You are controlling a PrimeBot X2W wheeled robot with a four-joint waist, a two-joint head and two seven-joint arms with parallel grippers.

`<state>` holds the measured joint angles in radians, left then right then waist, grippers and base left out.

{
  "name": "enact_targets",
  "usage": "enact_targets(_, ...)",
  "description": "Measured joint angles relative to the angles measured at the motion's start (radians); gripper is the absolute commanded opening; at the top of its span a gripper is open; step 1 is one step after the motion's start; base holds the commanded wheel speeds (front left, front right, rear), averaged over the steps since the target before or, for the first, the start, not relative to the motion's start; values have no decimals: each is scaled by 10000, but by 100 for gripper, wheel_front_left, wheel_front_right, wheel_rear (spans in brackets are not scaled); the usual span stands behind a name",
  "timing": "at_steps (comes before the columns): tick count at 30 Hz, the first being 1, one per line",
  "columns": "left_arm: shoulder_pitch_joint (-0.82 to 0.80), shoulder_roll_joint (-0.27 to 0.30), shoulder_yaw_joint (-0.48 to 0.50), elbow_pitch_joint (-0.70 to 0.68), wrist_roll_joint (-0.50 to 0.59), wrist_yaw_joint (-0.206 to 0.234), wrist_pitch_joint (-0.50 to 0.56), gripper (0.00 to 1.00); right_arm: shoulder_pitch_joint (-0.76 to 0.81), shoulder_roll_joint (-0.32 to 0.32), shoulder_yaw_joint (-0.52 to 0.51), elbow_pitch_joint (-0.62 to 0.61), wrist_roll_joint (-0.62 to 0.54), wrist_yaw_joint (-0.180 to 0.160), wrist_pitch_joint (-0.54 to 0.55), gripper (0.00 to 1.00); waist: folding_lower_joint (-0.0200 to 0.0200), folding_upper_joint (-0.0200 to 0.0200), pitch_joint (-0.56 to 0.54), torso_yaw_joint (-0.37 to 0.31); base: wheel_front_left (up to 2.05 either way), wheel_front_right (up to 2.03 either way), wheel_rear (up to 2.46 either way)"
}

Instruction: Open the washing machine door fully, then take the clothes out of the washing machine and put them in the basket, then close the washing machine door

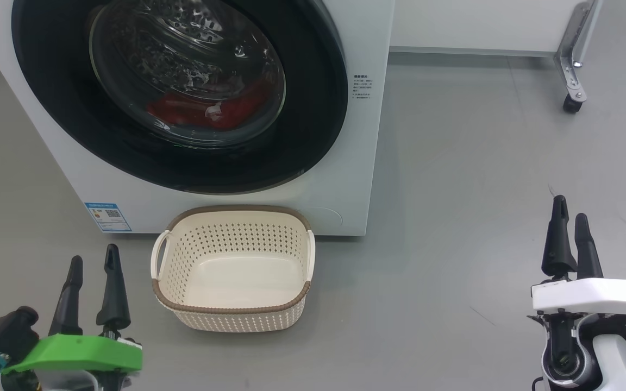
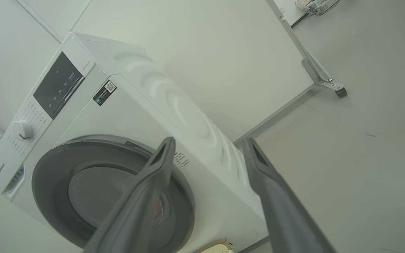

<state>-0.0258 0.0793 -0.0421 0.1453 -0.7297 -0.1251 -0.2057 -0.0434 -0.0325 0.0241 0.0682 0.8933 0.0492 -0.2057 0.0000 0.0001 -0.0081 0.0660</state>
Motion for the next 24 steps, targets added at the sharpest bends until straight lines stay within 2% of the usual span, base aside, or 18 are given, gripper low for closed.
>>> enact_targets(2, 1, -21, -10, 0, 370, 0, -75, 100, 0, -8, 115, -25, -456, -8, -36, 100, 0, -1, -1, 21, 0, 0, 0)
enact_targets(9, 3, -25, -56, -69, 1889, -2, -276, 100, -1, -31, 493, -33, -1764, -374, -293, 100, 0, 0, -4, 129, 0, 0, 0)
enact_targets(14, 3, -50, -65, -140, 2830, -4, -462, 100, -1, -38, 619, 50, -2543, -740, -462, 100, 0, -1, -5, 198, 0, 0, 0)
enact_targets(19, 4, -119, 21, -138, 3087, -4, -464, 100, 7, -46, 512, 351, -2915, -1045, -462, 100, 0, 0, -15, 213, 0, 0, 0)
enact_targets(24, 6, -192, 92, -128, 3327, -4, -464, 100, 58, -73, 518, 842, -3519, -1139, -462, 100, 0, 0, -36, 203, 0, 0, 0)
